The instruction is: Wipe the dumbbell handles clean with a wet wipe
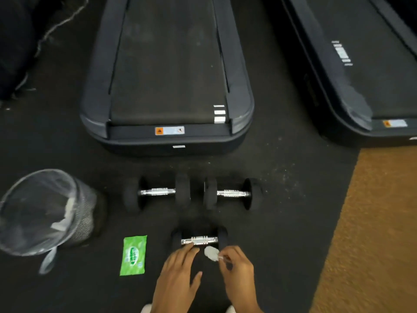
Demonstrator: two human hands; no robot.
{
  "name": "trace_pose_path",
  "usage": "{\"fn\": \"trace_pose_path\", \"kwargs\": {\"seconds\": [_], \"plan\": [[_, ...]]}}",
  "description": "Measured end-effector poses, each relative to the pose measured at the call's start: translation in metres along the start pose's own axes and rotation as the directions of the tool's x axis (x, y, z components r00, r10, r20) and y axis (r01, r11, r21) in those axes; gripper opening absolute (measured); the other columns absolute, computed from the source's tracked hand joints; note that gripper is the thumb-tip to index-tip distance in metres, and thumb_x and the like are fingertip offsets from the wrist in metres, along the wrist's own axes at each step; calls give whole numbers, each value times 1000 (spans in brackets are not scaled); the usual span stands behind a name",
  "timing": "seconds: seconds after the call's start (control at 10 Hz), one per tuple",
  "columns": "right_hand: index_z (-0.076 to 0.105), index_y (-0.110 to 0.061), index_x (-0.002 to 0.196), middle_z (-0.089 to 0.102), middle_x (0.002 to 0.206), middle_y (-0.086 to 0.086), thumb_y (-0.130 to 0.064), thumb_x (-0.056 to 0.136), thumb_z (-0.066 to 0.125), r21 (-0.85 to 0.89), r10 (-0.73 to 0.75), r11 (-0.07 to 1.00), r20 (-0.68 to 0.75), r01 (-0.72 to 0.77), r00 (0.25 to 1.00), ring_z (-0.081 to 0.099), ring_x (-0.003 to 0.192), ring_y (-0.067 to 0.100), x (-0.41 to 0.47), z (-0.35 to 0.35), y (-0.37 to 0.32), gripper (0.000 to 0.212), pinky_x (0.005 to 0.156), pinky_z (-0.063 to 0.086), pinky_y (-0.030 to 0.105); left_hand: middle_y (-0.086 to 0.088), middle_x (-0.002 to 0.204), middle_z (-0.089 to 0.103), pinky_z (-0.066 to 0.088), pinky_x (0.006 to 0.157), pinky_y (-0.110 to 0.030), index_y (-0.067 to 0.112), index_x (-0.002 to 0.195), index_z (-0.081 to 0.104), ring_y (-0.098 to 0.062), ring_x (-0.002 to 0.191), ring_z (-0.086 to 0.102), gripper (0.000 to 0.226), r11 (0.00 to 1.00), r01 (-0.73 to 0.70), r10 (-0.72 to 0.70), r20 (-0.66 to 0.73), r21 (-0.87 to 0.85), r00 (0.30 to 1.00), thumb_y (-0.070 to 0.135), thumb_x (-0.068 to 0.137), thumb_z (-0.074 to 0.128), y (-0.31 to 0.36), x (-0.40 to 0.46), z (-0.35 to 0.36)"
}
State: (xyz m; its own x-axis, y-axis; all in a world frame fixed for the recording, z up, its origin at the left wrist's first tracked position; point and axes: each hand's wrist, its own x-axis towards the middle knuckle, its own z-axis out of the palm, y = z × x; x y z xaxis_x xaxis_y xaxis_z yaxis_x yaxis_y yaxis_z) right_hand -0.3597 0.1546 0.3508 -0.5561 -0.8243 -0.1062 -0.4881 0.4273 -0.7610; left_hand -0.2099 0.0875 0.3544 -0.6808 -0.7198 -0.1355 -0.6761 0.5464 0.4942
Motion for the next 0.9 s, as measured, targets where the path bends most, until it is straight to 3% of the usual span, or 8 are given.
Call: {"fn": "trace_pose_path", "kwargs": {"seconds": [0.2, 0.3, 0.4, 0.5, 0.6, 0.7, 0.8, 0.9], "plan": [[52, -29, 77, 54, 75, -13, 8, 68, 70, -3, -44, 999, 108, 45, 993, 53, 64, 5, -5, 11, -106, 43, 55, 47, 19, 6, 114, 64, 34, 90, -28, 27, 113, 53, -8, 101, 50, 79, 980, 198, -200, -118, -27, 973, 29, 43, 90, -9, -37, -91], [56, -25, 72, 53, 76, -10, 6, 71, 68, 15, -127, 992, 176, 127, 976, 53, 67, 4, -1, 43, -165, 33, 59, 45, 19, 2, 111, 65, 44, 84, -25, 25, 112, 53, -13, 100, 55, 79, 948, 303, -316, -178, -99, 932, 25, 43, 90, -39, -52, -133], [57, -19, 70, 50, 75, -12, 4, 72, 67, 54, -179, 984, 208, 172, 962, 51, 65, 4, 7, 93, -223, 25, 59, 43, 19, -1, 114, 64, 43, 89, -27, 23, 116, 51, -18, 101, 60, 58, 930, 345, -366, -254, -125, 895, 29, 62, 72, -88, -64, -174], [57, -18, 69, 49, 74, -12, 3, 72, 67, 76, -206, 978, 229, 193, 951, 51, 63, 4, 18, 154, -271, 23, 60, 43, 21, -1, 119, 62, 36, 95, -26, 16, 117, 60, -20, 107, 60, 54, 900, 425, -435, -289, -99, 853, 25, 66, 75, -147, -66, -208], [60, -17, 71, 51, 75, -9, 3, 73, 66, 109, -240, 969, 225, 221, 944, 53, 63, 4, 32, 215, -303, 21, 62, 45, 22, -2, 126, 58, 43, 97, -36, 12, 123, 58, -22, 114, 56, 59, 866, 485, -497, -300, -118, 815, 17, 68, 79, -207, -64, -230], [65, -14, 82, 59, 84, -2, 3, 75, 66, 138, -232, 970, 260, 201, 937, 59, 72, 12, 49, 269, -317, 18, 68, 51, 32, -6, 129, 56, 41, 99, -44, 10, 125, 56, -27, 116, 54, 59, 838, 536, -538, -306, -99, 786, 14, 70, 77, -259, -62, -234], [57, -11, 123, 59, 120, 5, -2, 79, 68, 131, -143, 987, 413, 97, 899, 57, 109, 19, 54, 310, -310, 46, 96, 46, 32, -6, 132, 53, 35, 104, -44, 10, 126, 55, -26, 120, 50, 57, 801, 588, -589, -318, -111, 743, 15, 73, 76, -301, -69, -220], [46, -13, 136, 49, 135, 4, -11, 83, 67, -20, -25, 999, 444, 37, 895, 43, 126, 18, 50, 318, -288, 57, 105, 32, 23, -9, 131, 55, 38, 102, -48, 8, 125, 56, -29, 120, 51, 56, 773, 628, -625, -284, -94, 727, 19, 74, 76, -321, -77, -197]]}}
